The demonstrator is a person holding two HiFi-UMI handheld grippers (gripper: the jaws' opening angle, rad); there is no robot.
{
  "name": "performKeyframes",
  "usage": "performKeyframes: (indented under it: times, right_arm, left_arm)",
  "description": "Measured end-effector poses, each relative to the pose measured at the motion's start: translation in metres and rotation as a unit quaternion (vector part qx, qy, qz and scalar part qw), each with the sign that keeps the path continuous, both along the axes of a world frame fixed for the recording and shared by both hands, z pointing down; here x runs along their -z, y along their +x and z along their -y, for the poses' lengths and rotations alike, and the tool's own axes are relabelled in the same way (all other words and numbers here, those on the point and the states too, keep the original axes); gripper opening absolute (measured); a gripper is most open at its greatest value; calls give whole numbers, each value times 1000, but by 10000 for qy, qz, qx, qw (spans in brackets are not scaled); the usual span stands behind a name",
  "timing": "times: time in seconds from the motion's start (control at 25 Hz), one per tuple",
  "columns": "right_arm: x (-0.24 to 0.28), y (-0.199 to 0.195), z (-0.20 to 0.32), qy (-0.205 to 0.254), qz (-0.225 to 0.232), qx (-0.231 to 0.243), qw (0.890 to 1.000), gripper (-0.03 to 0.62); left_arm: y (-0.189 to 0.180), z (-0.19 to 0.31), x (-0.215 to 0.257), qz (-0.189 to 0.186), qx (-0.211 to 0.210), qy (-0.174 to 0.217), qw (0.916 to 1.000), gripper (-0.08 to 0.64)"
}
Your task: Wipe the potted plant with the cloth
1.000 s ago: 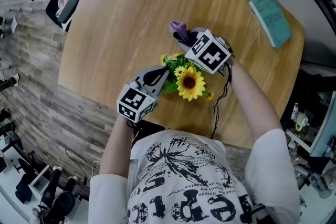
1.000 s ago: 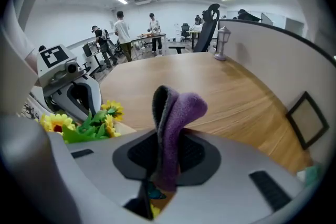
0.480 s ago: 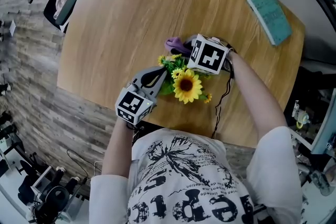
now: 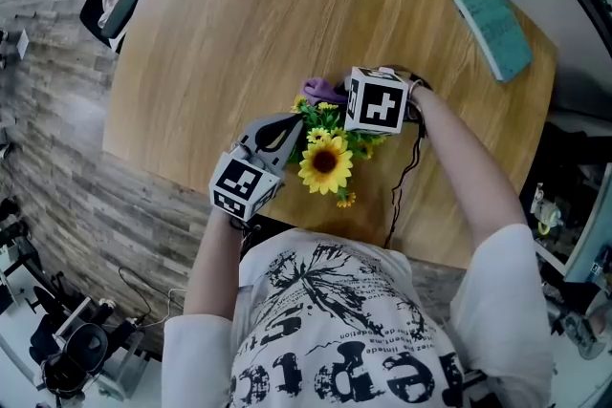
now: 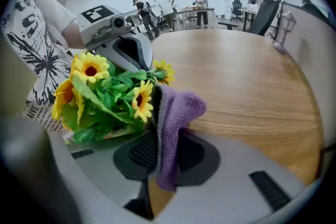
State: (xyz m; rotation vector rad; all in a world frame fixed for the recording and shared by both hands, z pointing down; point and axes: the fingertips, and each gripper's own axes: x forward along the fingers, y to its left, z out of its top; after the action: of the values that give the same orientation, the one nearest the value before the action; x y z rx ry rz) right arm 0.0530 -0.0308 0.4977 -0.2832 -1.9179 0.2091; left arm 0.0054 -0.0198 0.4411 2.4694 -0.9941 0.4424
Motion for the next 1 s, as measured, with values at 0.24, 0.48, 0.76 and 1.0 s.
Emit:
performKeyframes:
  times: [0.24,0.48,0.76,1.0]
  right_arm:
    - [-1,10,-10,-88,-21,-141,9999,74]
    - [-1,27,-26,-234,-114,-287,9992,75]
    - [0,42,-40,-453,-166,-556,9973,75]
    - [2,65,-44,-286,-404,-831,9953,75]
  left_arm:
    - [0,0,-1,30,51,12,10000,3]
    - [1,-2,-1,43,55,20,10000,3]
    - [2,-2,0,69,121,152,9998,3]
    - [0,-3,-1,55,289,266,9992,3]
